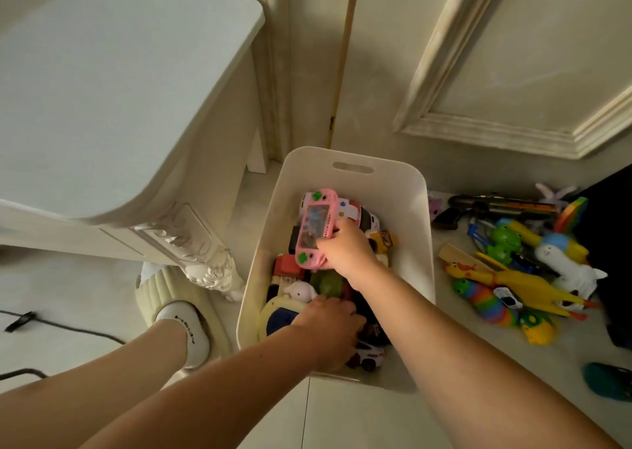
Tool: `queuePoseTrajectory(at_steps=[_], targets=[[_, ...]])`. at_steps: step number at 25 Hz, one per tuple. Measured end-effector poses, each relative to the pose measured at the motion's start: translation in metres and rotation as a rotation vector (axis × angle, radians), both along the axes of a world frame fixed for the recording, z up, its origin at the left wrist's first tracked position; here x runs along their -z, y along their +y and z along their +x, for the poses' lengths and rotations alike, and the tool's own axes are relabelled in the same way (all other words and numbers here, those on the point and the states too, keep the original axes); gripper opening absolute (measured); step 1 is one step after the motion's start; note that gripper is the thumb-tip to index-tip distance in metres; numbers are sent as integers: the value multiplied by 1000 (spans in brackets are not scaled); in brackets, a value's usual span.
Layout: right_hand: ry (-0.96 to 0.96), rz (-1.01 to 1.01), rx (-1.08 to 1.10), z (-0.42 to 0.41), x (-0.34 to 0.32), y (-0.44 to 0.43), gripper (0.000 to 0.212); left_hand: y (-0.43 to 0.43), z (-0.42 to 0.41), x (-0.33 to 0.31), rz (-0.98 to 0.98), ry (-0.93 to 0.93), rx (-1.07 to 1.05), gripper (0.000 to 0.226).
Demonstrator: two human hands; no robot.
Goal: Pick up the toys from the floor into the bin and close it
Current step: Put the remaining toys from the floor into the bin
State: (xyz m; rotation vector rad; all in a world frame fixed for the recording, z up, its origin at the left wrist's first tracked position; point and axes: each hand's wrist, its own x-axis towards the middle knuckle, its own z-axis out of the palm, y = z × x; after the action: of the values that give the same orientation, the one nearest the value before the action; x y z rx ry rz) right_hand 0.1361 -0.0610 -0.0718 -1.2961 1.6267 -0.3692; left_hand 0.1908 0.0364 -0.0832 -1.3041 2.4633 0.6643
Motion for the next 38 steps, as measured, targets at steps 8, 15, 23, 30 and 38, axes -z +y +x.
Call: queuePoseTrajectory(at_steps=[8,15,23,30,38], targets=[[105,3,-249,34,10,-10,46,-15,7,-5,234,122,-204,15],[-325,-341,327,-61,-35,4,38,-45,-16,-50,-145,468,-517,22],[-181,-343,740,-240,-20,18,25,-92,-144,-85,-106,552,-305,36],[400,-110,527,-363,83,40,48,-115,-226,-10,252,56,-123,59],[1126,-262,177,-374,100,-11,48,-133,-239,24,322,27,-177,54]])
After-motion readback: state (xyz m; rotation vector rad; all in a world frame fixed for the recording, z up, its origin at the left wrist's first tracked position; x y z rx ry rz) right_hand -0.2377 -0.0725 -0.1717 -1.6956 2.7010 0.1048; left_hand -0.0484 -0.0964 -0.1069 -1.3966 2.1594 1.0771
